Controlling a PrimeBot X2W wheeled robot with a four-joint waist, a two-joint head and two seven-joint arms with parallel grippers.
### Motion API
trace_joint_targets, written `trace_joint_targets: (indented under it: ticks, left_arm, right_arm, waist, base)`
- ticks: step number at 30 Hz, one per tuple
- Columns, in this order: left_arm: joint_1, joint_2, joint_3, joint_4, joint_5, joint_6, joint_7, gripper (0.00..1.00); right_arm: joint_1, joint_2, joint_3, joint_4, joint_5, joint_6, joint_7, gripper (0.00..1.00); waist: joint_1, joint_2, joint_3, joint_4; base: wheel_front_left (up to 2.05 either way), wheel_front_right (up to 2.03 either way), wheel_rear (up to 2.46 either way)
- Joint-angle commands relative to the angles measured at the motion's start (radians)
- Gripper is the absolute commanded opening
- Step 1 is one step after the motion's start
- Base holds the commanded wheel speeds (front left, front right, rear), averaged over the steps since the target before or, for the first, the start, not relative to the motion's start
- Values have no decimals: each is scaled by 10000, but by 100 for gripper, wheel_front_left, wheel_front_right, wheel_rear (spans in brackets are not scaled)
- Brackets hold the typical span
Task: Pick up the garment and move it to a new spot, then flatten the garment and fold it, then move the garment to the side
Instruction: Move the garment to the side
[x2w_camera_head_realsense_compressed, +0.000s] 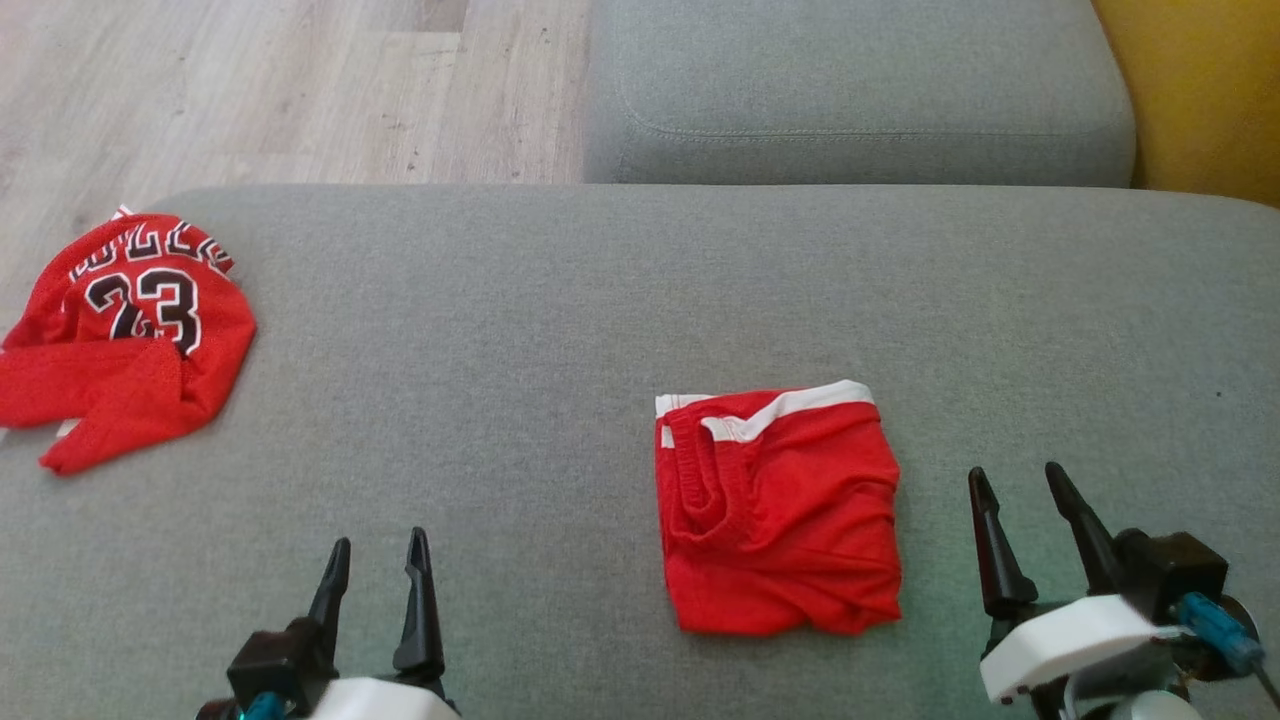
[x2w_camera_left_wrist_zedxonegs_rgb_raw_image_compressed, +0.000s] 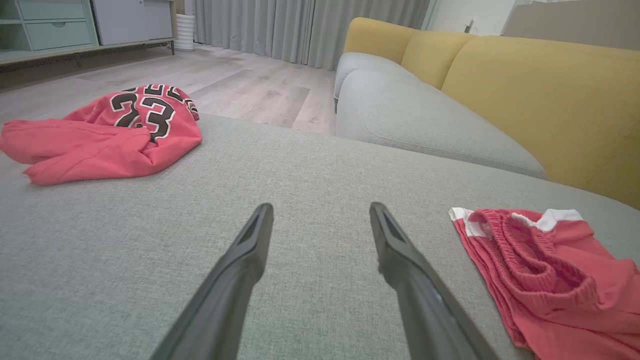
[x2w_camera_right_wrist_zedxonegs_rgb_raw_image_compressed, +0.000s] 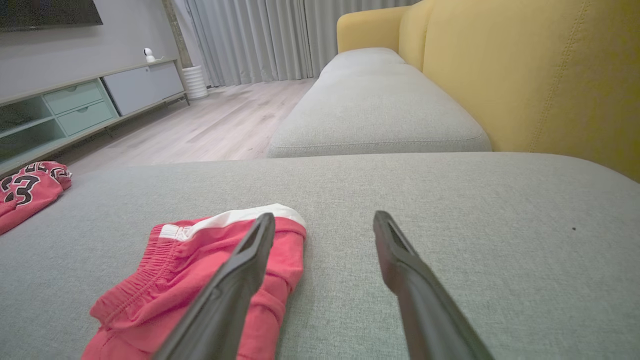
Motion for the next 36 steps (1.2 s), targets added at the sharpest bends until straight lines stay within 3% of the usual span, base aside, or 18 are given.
trace_joint_targets:
  ticks: [1, 9, 15, 21, 29, 30, 32, 36]
  left_arm:
    - [-382, 141, 320, -274, -27, 77, -45, 100]
    - [-451, 93, 255, -262, -21, 109, -40, 100]
    - [-670, -43, 224, -266, 4, 101, -80, 100]
    - [-931, -325, 145, -75, 37, -35, -158, 100]
    - [-1013, -530, 240, 210, 67, -192, -250, 100]
    - [-1013, -547, 260, 225, 79, -199, -258, 100]
    - [-1017, -569, 307, 249, 105, -214, -271, 100]
    - [-1052, -606, 438, 158, 101, -319, -291, 100]
  right_arm:
    - [-301, -46, 185, -281, -32, 75, 19, 100]
    - [-608, -46, 325, -127, -147, 75, 632, 100]
    - [-2106, -45, 337, 168, -49, 75, 3386, 100]
    - [-3165, -45, 224, 1213, 134, 75, 5551, 100]
    - [-3390, -45, 423, 1931, 648, 75, 6943, 100]
    - [-3391, -45, 409, 1970, 708, 75, 6998, 53]
    - [-3415, -45, 375, 2026, 835, 75, 7037, 0]
    - [-3653, -45, 220, 1908, 758, 75, 6546, 0]
  waist:
    - [0, 0, 14, 7]
    - [0, 0, 154, 50]
    - [0, 0, 664, 169]
    - [0, 0, 1082, 592]
    - [0, 0, 1284, 1008]
    - [0, 0, 1301, 1016]
    - [0, 0, 1331, 994]
    - [0, 0, 1487, 703]
  base:
    - [0, 0, 0]
    - [0, 0, 0]
    - [0, 0, 0]
    - [0, 0, 0]
    - [0, 0, 0]
    - [0, 0, 0]
    - [0, 0, 0]
    - [0, 0, 0]
